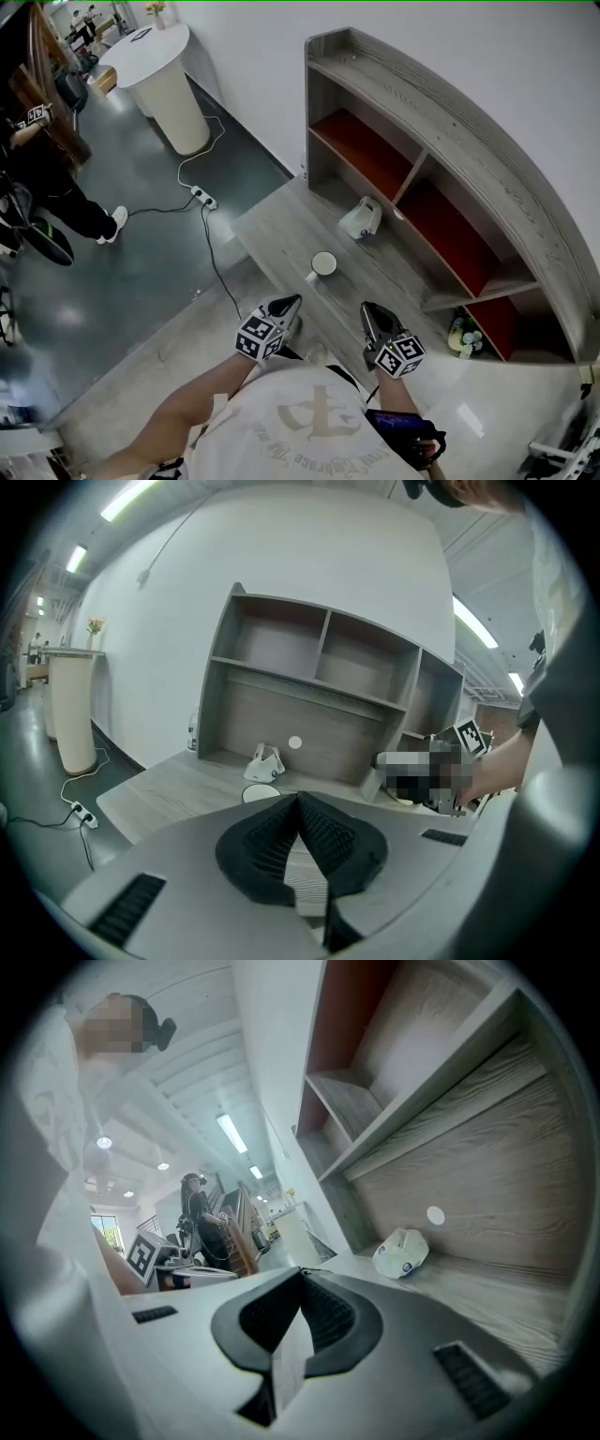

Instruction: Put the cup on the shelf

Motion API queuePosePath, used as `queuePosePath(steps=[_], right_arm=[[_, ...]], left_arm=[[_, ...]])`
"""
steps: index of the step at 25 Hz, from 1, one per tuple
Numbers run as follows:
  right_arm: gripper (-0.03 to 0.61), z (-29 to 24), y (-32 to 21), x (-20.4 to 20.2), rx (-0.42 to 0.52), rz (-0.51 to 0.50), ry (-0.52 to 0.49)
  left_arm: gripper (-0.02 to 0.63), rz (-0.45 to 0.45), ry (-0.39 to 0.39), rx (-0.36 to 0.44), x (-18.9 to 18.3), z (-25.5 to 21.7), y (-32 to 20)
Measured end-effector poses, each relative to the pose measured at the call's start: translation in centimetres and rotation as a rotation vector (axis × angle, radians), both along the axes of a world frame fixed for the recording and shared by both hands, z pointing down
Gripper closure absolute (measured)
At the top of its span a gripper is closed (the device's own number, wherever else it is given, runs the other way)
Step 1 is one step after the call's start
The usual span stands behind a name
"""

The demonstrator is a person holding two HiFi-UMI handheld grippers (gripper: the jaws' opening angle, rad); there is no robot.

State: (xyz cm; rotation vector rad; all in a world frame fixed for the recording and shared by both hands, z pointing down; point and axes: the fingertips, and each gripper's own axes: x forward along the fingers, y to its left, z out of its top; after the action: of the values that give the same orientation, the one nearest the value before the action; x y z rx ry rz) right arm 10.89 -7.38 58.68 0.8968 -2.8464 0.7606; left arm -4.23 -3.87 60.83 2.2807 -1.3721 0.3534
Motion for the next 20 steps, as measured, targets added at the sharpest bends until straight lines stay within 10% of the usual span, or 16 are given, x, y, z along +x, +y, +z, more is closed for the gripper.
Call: queuePosePath(steps=[20], right_arm=[[0.574, 0.7, -2.9, -0.9, -0.030, 0.152, 0.041]], left_arm=[[0.580, 0.144, -0.031, -0.076, -1.4, 4.2, -5.9]])
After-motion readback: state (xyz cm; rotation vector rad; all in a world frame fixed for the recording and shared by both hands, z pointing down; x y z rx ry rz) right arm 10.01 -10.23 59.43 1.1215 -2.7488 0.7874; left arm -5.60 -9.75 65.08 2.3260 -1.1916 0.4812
